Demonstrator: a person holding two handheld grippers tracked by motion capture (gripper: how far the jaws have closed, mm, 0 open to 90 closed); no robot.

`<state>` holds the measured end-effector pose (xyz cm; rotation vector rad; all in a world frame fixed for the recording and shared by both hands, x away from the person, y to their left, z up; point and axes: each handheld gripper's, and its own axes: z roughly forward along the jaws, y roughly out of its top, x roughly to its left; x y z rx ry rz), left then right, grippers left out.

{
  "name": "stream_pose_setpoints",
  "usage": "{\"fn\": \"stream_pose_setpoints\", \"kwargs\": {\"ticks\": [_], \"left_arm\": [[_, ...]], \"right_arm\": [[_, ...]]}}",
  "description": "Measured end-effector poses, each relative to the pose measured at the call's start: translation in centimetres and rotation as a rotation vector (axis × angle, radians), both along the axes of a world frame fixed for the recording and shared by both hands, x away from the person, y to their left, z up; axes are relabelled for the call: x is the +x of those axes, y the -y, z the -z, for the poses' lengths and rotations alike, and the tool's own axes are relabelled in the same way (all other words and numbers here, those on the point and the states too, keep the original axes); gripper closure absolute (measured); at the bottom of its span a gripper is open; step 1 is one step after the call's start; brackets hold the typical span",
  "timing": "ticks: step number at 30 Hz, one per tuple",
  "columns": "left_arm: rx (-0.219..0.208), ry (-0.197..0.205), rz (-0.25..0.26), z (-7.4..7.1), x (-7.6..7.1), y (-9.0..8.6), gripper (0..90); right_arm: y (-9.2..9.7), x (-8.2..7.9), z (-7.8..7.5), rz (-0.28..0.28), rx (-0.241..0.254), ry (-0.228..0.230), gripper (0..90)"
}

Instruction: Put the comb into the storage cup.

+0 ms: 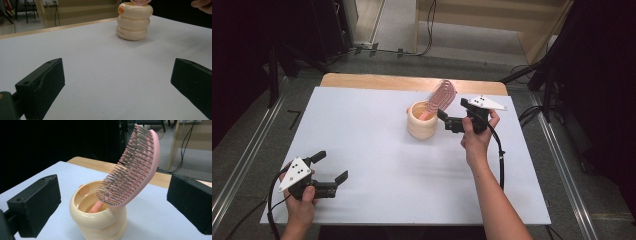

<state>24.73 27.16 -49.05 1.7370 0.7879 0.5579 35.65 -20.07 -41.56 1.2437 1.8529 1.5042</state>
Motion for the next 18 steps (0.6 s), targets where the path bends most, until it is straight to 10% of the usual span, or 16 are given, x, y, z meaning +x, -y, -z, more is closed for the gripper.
{"fn": "stream_pose_setpoints", "kwargs": {"ticks": [18], "left_arm": [[0.001,0.0,0.001,0.0,0.0,0.0,0.0]], "right_arm": [[1.5,-2.6,0.6,-0.011,-0.017,0.025,0.0]]}}
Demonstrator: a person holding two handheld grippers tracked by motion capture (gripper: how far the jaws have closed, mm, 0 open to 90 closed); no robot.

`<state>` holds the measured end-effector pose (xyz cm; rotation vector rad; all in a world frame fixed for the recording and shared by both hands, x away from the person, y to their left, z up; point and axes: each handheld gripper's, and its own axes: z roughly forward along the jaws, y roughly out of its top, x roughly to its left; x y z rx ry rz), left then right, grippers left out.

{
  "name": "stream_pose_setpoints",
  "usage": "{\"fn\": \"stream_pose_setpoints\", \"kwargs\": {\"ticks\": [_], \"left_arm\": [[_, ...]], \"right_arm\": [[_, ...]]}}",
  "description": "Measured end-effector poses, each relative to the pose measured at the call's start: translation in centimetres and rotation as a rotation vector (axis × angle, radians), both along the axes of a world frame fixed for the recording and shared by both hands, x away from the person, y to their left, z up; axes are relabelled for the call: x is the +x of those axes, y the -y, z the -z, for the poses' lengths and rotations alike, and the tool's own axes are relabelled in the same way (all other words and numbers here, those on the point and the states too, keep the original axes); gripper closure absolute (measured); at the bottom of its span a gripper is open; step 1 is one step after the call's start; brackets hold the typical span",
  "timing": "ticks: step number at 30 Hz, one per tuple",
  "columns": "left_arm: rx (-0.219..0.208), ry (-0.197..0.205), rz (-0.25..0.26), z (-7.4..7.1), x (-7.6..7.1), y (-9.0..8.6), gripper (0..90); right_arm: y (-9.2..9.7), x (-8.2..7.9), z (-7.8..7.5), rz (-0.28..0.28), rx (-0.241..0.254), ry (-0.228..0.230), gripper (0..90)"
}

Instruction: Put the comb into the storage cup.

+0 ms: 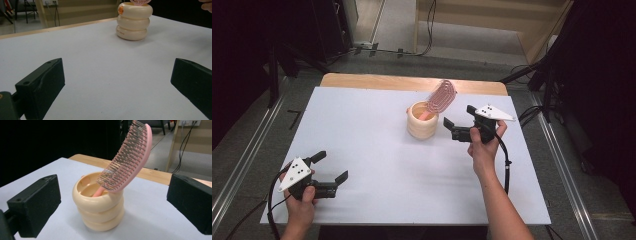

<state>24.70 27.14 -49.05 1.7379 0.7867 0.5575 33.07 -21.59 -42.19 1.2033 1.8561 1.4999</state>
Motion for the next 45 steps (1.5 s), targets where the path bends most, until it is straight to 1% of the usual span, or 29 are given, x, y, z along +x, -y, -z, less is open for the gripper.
{"fn": "stream_pose_setpoints", "kwargs": {"ticks": [16,24,26,31,38,40,45], "left_arm": [[0.003,0.001,-0.001,0.0,0.0,0.0,0.0],[0.005,0.001,-0.001,0.0,0.0,0.0,0.0],[0.004,0.001,-0.002,0.0,0.0,0.0,0.0],[0.005,0.001,-0.002,0.0,0.0,0.0,0.0],[0.007,0.003,-0.002,0.0,0.0,0.1,0.0],[0.008,0.002,-0.002,0.0,0.0,0.1,0.0],[0.008,0.002,-0.002,0.0,0.0,0.1,0.0]], "right_arm": [[2.5,-2.3,1.3,0.026,-0.002,0.002,0.0],[3.9,-3.6,2.1,0.038,0.009,-0.001,0.0],[4.3,-3.9,2.4,0.039,-0.005,-0.001,0.0],[5.2,-4.8,3.0,0.045,0.007,-0.01,0.0],[6.4,-6.0,3.8,0.043,0.008,-0.002,0.0],[6.7,-6.4,4.1,0.049,0.009,-0.01,0.0],[7.6,-7.1,4.7,0.063,0.016,-0.008,0.0]]}}
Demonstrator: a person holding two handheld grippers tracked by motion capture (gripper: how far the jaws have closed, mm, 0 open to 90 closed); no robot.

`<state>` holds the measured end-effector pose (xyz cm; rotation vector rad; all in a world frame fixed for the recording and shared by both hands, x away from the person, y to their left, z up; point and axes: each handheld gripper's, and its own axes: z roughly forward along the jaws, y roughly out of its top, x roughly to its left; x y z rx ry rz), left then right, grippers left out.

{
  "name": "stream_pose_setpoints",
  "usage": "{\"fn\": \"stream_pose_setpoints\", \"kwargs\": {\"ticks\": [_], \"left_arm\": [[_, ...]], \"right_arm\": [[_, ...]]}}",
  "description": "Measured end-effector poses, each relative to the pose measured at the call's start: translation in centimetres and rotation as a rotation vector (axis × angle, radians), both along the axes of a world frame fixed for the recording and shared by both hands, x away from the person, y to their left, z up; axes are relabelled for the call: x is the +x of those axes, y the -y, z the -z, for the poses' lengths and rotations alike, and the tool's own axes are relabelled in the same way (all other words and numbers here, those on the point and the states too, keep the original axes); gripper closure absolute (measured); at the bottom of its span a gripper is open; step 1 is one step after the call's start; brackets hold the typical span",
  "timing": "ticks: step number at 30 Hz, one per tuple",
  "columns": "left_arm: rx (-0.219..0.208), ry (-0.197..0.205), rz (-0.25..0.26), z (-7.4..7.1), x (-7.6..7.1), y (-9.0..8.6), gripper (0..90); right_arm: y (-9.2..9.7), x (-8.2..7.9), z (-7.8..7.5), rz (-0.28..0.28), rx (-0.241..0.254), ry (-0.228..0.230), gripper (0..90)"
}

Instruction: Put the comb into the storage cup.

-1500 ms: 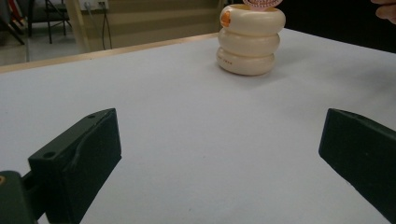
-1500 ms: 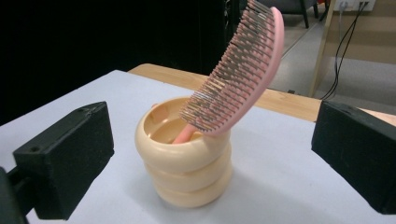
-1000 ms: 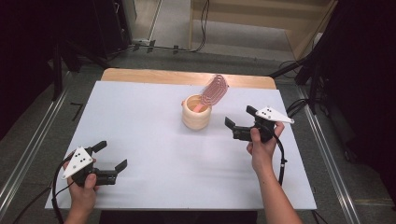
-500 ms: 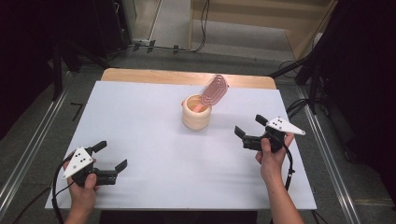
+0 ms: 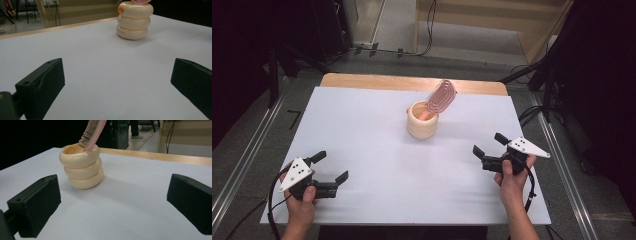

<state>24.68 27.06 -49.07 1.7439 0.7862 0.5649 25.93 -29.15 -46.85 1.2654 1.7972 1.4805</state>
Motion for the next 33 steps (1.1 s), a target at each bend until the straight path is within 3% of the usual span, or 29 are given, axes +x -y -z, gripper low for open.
{"fn": "stream_pose_setpoints", "kwargs": {"ticks": [23,33], "left_arm": [[0.004,0.0,-0.002,0.0,0.0,0.0,0.0],[0.006,-0.001,-0.005,0.0,0.0,0.0,0.0]], "right_arm": [[3.6,-3.2,1.8,0.06,0.007,-0.009,0.0],[4.7,-3.9,2.3,0.058,-0.003,-0.009,0.0]]}}
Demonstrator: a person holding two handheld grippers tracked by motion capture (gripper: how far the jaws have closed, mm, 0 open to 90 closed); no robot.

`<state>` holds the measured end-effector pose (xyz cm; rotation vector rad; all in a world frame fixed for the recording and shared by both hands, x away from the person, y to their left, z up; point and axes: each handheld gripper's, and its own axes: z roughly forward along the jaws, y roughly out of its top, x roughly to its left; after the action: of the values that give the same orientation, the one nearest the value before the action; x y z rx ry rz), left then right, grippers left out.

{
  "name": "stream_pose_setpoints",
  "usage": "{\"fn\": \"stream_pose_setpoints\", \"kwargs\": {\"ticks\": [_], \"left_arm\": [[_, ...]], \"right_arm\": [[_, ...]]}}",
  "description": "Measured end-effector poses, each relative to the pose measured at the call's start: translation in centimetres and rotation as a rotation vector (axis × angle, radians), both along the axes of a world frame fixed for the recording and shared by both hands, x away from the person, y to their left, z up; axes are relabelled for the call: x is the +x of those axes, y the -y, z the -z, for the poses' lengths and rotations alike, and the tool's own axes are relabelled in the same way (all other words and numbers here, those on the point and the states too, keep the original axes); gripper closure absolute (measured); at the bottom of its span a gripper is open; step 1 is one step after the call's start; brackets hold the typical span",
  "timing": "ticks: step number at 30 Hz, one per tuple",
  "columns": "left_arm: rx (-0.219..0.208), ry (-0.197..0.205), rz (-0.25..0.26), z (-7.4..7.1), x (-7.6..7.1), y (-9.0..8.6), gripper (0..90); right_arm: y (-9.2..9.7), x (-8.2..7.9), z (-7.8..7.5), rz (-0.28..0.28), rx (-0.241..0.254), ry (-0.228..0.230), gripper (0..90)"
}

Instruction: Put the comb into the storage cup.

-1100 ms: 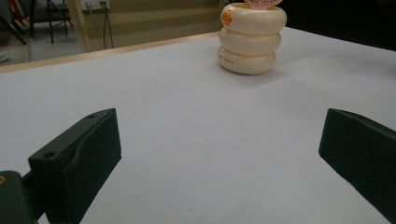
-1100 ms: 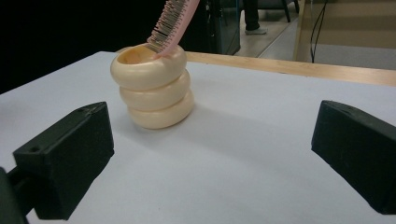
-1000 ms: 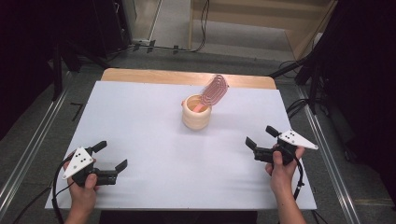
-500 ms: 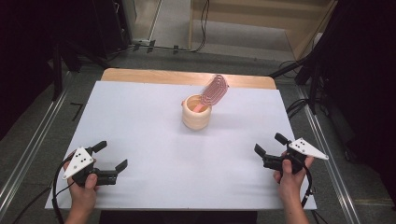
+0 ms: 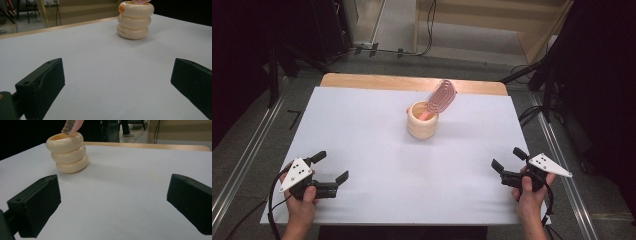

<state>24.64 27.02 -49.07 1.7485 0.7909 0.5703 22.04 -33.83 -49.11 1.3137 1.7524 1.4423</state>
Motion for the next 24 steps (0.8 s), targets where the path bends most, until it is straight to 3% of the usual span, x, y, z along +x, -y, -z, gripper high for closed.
{"fn": "stream_pose_setpoints", "kwargs": {"ticks": [24], "left_arm": [[-0.003,0.001,0.0,0.0,0.0,0.0,0.0]], "right_arm": [[2.3,-1.5,1.1,0.011,-0.013,0.012,0.0]]}}
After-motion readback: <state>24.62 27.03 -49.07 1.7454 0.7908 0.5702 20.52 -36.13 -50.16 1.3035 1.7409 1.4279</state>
